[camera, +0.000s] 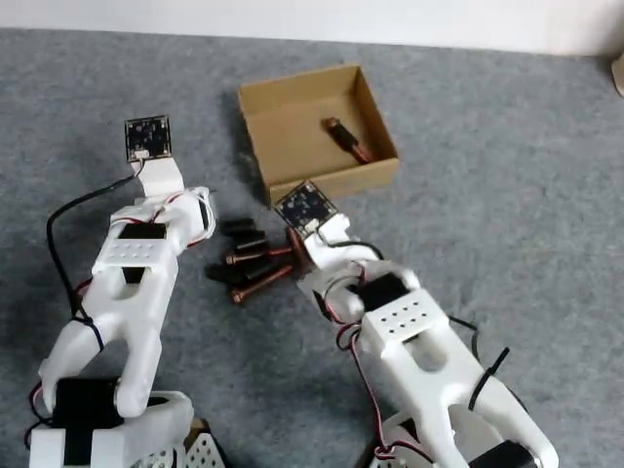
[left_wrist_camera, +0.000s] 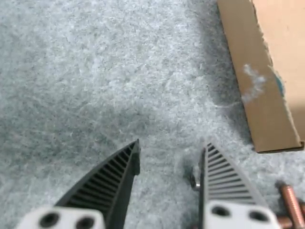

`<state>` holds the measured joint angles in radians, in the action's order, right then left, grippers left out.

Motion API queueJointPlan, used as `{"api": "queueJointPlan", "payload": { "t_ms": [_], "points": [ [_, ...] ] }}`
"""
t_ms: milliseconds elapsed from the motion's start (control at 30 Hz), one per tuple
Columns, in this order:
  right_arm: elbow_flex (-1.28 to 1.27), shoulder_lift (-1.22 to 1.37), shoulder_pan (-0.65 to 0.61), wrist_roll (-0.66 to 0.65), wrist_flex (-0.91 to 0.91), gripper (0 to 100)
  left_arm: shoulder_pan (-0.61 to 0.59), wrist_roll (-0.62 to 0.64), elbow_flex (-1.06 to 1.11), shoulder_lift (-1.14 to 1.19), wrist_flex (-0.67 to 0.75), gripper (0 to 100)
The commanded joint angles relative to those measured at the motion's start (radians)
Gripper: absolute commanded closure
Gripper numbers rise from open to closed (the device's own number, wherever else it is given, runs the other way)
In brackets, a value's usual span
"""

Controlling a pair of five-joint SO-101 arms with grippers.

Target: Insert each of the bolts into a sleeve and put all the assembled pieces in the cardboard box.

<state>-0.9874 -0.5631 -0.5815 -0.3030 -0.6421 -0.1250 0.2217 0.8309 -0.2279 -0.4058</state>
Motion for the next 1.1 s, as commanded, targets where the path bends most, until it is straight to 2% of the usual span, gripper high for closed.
{"api": "queueJointPlan", "payload": {
  "t_ms": [0, 100, 267, 400, 633, 700, 800, 1067],
  "points": [
    [-0.002, -0.027, 0.019, 0.014, 0.051, 85.8, 0.021, -0.012, -0.050, -0.007, 0.002, 80],
    [0.004, 0.022, 0.041, 0.012, 0.056, 80.0, 0.022, -0.012, -0.050, -0.007, 0.002, 80],
    [0.008, 0.260, 0.042, 0.002, 0.137, 80.0, 0.022, -0.014, -0.050, -0.007, 0.002, 80],
    [0.105, 0.430, 0.065, -0.043, 0.177, 80.0, 0.024, -0.014, -0.050, -0.007, 0.002, 80],
    [0.252, 0.630, 0.111, -0.043, 0.154, 80.0, 0.024, -0.014, -0.050, -0.007, 0.002, 80],
    [0.286, 0.653, 0.110, -0.044, 0.104, 83.7, 0.024, -0.014, -0.050, -0.007, 0.002, 80],
    [0.320, 0.671, 0.113, -0.043, 0.085, 99.8, 0.024, -0.014, -0.048, -0.007, 0.002, 80],
    [0.318, 0.624, 0.110, -0.041, 0.041, 99.4, 0.022, -0.015, -0.048, -0.007, 0.002, 80]
  ]
}}
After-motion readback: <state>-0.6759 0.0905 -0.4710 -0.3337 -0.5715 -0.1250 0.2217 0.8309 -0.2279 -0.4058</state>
